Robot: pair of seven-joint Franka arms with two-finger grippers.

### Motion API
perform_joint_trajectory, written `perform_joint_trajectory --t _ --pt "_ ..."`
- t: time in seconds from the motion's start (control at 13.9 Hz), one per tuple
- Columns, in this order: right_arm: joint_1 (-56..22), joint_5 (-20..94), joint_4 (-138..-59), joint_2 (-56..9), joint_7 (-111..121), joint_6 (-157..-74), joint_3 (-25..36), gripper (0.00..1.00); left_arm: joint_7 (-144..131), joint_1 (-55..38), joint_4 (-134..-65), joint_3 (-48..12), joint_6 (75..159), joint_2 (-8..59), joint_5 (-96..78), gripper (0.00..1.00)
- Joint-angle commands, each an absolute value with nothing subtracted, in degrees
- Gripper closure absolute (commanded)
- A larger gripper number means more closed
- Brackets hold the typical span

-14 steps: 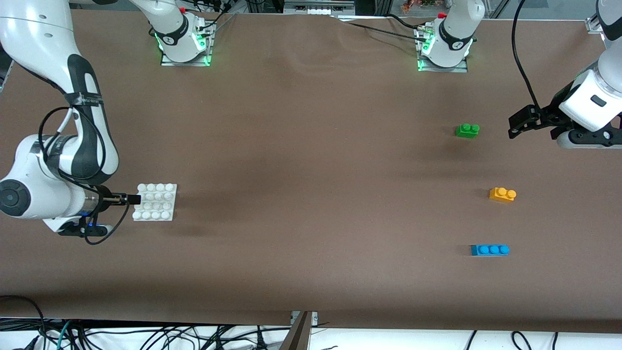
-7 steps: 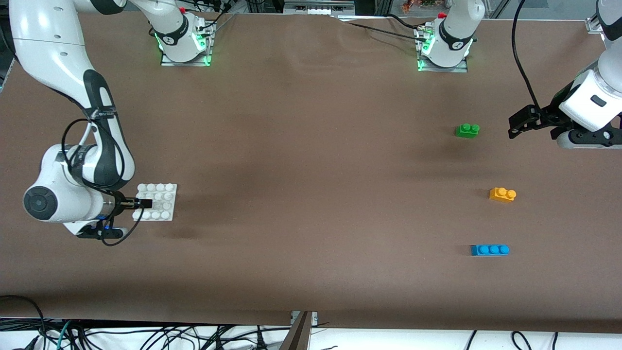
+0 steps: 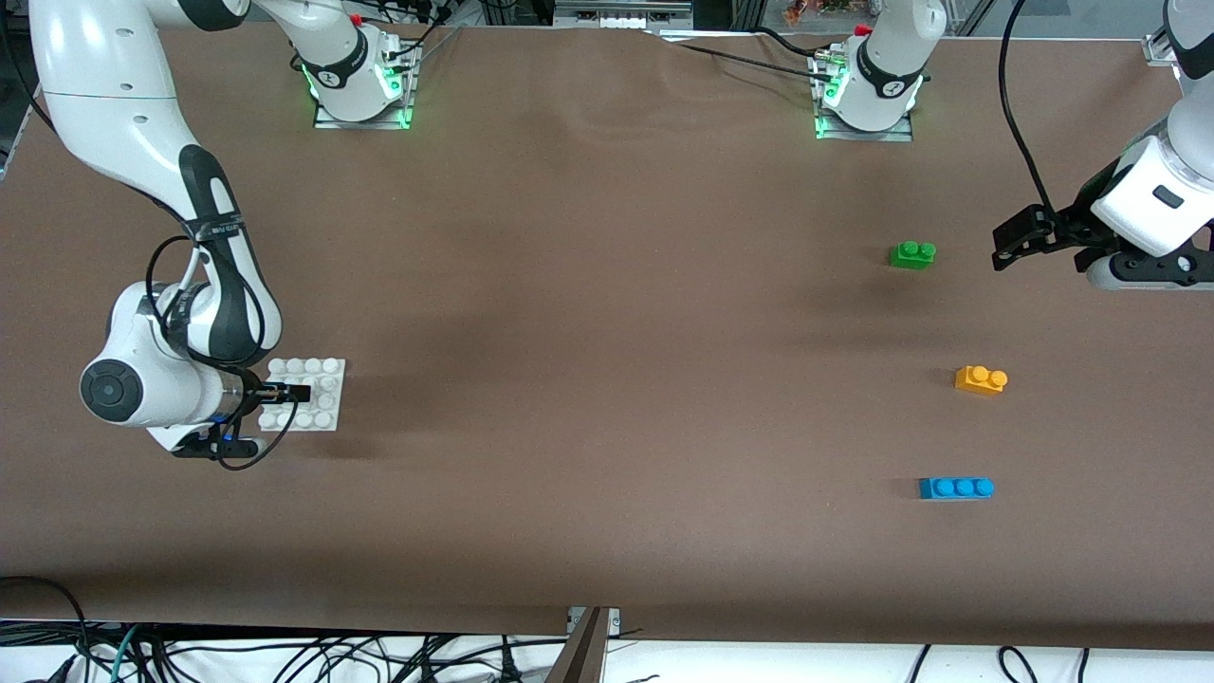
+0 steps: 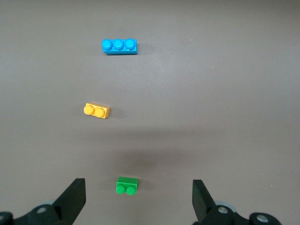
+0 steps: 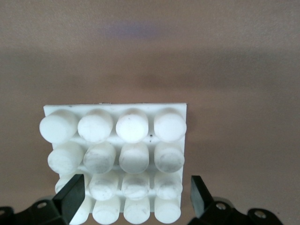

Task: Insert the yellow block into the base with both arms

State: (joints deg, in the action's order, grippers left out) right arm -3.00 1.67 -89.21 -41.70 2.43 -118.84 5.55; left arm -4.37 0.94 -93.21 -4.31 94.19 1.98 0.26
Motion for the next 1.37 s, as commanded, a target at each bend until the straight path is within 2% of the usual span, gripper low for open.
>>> perform_joint_trajectory --t 0.0,1.3 --pt "-3.0 1.0 -90.4 -41.4 2.3 -120.1 5.4 0.0 -4.8 0.9 -91.7 -4.2 93.1 2.5 -0.7 0.0" --pt "-4.3 1.1 -92.4 -43.5 2.3 -127.6 5.3 0.0 -4.8 0.9 -91.7 -4.3 93.1 2.5 -0.7 0.0"
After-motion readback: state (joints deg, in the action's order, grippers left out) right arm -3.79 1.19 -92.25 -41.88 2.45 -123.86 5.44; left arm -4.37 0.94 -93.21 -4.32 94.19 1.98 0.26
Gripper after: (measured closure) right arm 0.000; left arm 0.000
